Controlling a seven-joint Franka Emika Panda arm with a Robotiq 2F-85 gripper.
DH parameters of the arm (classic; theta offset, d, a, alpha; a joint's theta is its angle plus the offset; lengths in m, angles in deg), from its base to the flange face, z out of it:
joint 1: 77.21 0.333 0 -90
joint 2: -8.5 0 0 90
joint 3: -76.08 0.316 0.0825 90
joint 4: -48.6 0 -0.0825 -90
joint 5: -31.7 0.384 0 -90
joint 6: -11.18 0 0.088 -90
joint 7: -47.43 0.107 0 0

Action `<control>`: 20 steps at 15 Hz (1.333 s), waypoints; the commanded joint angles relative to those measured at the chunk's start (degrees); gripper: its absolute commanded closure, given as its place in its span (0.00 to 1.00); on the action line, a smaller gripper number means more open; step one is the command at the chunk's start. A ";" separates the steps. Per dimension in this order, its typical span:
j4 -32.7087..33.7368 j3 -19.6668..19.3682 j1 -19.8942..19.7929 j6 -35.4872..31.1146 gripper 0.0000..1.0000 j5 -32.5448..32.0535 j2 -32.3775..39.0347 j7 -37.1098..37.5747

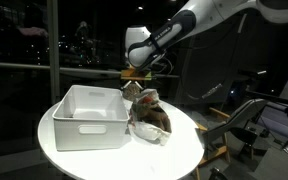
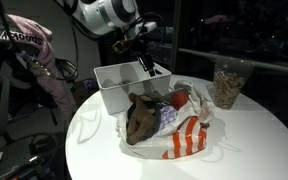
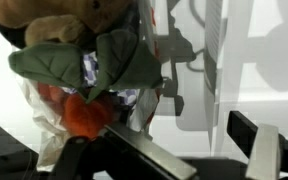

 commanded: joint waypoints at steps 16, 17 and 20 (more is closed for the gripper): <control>-23.07 8.07 -7.58 0.64 0.00 -4.08 -12.30 -28.77; -22.81 8.04 -7.65 1.35 0.00 -3.73 -11.32 -29.32; -22.81 7.98 -7.85 1.96 0.00 -2.43 -9.43 -32.36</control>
